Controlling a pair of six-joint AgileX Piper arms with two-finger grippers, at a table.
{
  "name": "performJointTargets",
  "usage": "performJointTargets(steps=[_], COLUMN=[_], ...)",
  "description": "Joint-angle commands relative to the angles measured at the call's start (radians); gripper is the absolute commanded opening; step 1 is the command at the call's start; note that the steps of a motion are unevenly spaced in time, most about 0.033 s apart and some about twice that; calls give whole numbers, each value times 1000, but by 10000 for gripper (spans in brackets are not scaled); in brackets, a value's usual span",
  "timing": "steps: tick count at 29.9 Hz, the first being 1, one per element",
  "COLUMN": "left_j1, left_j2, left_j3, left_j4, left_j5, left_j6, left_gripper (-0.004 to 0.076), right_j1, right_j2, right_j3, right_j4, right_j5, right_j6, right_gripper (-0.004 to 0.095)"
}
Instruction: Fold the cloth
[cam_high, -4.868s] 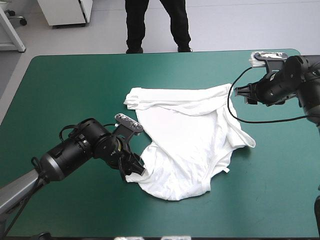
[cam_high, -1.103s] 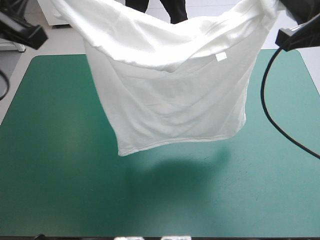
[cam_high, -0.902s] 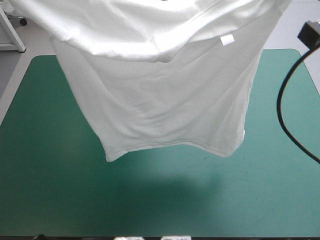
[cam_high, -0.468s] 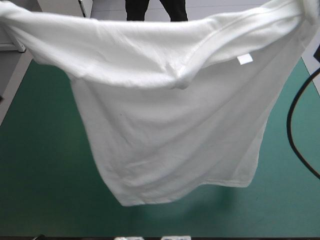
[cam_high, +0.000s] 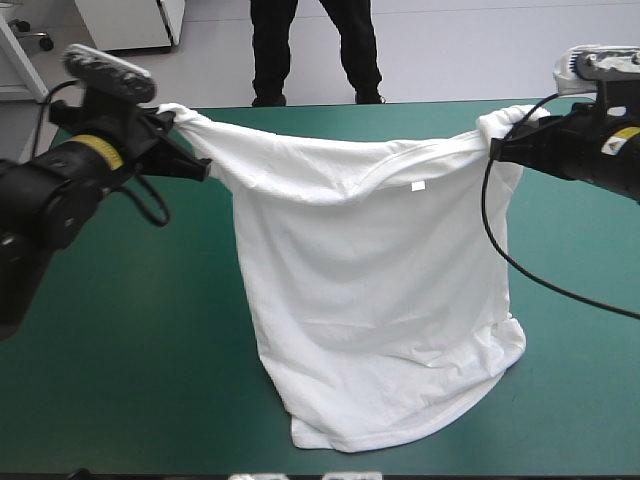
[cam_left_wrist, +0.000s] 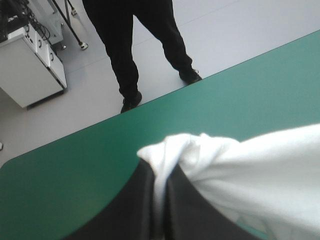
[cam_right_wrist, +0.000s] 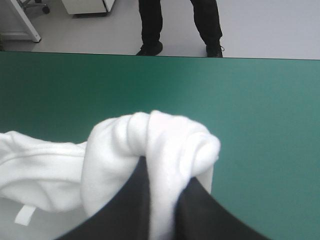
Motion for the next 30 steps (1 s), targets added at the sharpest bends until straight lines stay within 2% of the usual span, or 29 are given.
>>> performJointTargets(steps=[1,4,8,12,15,26,28,30], left_j1=[56,151,236,270,283,291,291,291], left_j2=[96,211,358,485,562,728,744,753], left_j3=[-26,-66,-157,-266,-340,-397,-397,-397], left_j4=[14,-153,-333,-374,-370,-372,-372,-380], left_j5=[-198,-225,-220,-229,-231,-248,-251,-229], left_j6=[-57,-43,67,84,84,82,85,88], left_gripper=[-8,-8,-8,-9,-9,-3,41,158], right_j1=[-8,-8,-8,-8,-8,-8,-8,-8], right_j2=[51,139,240,350,425,693,713,722], right_j3=[26,23,23,23,12,-174,-199,-212], right_j4=[2,2,2,2,0,-12,-17,-15], right_j5=[-217,-270,-343,-492,-558,-420,-401,-399], right_j6=[-25,-60,-60,-60,-60,-31,-29,-29], right_gripper=[-13,-13,-13,-13,-13,-12,17,131])
